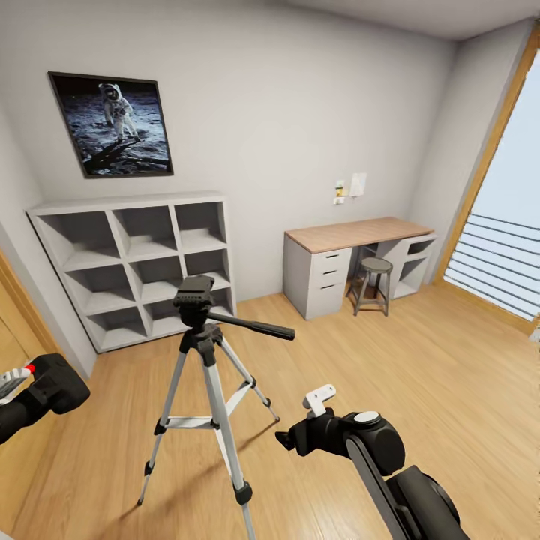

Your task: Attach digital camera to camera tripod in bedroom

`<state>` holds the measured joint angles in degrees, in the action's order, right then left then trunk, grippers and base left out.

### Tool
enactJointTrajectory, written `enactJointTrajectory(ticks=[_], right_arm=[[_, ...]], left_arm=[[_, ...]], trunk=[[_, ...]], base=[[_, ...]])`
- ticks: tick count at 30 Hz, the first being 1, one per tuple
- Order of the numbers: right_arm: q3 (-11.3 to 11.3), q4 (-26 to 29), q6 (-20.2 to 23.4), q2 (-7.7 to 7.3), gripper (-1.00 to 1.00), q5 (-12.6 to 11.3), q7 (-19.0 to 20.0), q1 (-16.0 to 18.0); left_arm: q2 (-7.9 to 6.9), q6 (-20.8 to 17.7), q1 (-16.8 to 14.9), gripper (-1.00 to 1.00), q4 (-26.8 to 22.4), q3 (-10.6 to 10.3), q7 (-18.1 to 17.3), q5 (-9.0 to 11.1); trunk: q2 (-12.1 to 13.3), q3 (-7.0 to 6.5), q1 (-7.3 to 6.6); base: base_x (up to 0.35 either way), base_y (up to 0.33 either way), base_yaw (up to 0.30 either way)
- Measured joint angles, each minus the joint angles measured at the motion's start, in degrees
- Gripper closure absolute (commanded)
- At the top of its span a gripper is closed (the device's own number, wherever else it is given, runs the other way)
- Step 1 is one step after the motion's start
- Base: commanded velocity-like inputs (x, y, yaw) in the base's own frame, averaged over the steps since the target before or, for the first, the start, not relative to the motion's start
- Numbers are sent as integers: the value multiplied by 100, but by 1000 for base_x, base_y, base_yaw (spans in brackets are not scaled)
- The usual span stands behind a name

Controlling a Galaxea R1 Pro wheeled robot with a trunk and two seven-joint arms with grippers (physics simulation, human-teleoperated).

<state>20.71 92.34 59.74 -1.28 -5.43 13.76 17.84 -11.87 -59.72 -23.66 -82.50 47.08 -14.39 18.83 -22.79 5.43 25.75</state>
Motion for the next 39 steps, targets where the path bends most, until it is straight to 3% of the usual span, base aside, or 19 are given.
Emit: enactJointTrajectory(ticks=[23,39], right_arm=[[6,0,0,0,-100,1,-4,1],[6,-1,0,0,-100,-1,-5,0]], left_arm=[[1,0,1,100,7,1,-8,5],[1,0,2,100,9,0,-4,6]], trunk=[[0,0,0],[0,0,0]], base=[[1,70,-164],[0,14,-30]])
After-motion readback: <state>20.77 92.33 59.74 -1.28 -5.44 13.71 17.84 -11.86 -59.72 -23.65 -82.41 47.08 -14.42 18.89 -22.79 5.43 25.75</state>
